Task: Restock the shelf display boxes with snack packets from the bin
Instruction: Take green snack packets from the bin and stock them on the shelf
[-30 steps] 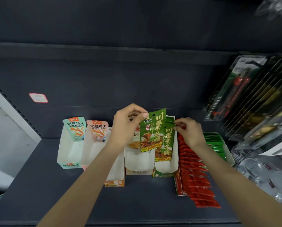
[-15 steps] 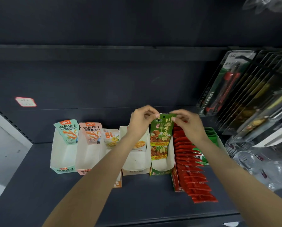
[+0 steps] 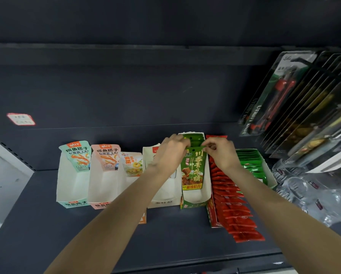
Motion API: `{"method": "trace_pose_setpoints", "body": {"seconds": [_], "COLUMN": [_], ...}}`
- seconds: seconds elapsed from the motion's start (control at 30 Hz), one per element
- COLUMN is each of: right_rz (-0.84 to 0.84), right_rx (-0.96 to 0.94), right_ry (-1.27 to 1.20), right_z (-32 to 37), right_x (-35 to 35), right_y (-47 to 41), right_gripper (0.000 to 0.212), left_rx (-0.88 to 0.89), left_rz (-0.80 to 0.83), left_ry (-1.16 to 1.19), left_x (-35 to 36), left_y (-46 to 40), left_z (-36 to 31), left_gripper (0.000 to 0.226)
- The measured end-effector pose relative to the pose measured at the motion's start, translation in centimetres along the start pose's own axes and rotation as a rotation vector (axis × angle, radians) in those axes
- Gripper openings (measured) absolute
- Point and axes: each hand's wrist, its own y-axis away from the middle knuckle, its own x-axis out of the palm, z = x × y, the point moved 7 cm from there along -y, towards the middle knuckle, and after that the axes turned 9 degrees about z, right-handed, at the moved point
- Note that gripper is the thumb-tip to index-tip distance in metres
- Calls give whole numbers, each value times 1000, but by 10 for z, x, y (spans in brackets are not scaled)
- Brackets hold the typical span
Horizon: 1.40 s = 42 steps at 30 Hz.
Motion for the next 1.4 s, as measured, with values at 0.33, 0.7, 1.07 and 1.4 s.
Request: {"method": "trace_pose_setpoints", "body": {"seconds": [0.33, 0.7, 1.07, 1.4], "right_rz": [-31, -4, 394, 556], "right_rx": [-34, -149, -214, -129], "right_ry": [44, -99, -174, -240], "right_z": [11, 59, 101, 145], "right_x": [-5, 21, 150, 287], "right_y": [16, 110, 258, 348], "right_gripper": [24, 21, 19, 21], "left_rx": [17, -292, -725, -987], "left_rz": [-87, -305, -273, -192], "left_ry": [242, 478, 459, 528], "left_x": [-11, -47, 3, 36], "left_y": [19, 142, 379, 565], "left_z": [7, 0, 4, 73], "left_gripper": [22, 14, 9, 18]}}
